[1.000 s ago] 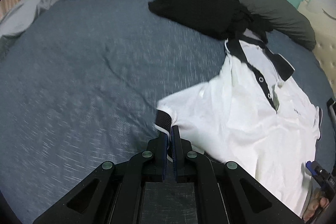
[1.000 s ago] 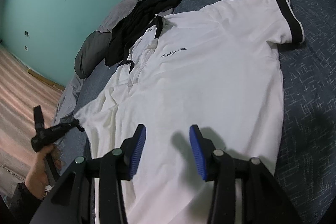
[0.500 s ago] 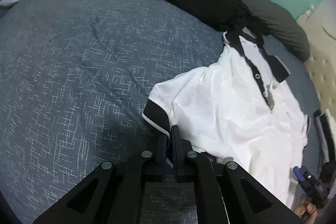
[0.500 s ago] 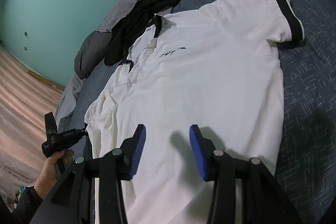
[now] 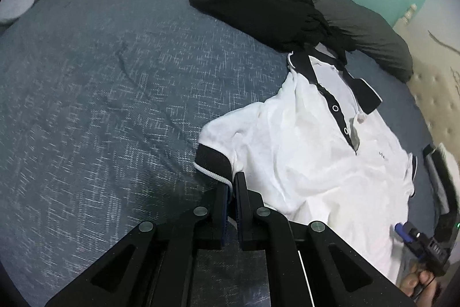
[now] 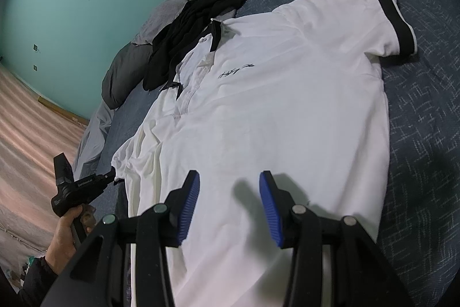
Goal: Fold clothes
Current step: 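Fold the grasped sleeve across the polo body with the left gripper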
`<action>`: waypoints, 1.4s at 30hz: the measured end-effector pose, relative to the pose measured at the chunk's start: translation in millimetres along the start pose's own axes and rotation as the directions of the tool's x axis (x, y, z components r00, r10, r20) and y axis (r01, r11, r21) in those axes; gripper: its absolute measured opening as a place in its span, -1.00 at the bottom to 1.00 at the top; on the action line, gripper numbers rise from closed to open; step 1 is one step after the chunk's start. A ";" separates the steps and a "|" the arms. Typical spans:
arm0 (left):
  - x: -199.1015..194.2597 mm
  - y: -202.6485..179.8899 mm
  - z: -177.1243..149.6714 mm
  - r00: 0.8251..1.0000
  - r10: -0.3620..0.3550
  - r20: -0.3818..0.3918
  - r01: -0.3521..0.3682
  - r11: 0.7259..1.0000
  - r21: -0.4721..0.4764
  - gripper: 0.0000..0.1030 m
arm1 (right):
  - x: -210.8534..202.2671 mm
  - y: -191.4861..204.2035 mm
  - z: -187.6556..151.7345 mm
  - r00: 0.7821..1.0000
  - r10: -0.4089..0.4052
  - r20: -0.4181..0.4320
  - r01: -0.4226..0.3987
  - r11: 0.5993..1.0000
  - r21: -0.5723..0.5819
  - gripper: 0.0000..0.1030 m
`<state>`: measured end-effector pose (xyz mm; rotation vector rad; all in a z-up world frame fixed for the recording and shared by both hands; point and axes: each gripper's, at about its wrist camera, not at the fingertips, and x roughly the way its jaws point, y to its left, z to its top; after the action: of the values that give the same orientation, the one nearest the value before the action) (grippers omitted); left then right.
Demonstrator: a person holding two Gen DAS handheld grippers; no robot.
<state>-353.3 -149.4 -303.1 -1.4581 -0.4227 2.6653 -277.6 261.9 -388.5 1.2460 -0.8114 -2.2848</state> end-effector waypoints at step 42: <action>15.6 35.0 7.9 0.995 -0.096 -0.024 0.088 0.971 -0.224 -0.64 | 0.3 -0.6 1.1 1.000 0.007 -0.002 -0.007 1.000 0.005 -0.15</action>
<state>-366.0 -181.5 -321.3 -1.4964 -0.7886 2.5851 -278.7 262.5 -388.6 1.2455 -0.8201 -2.2764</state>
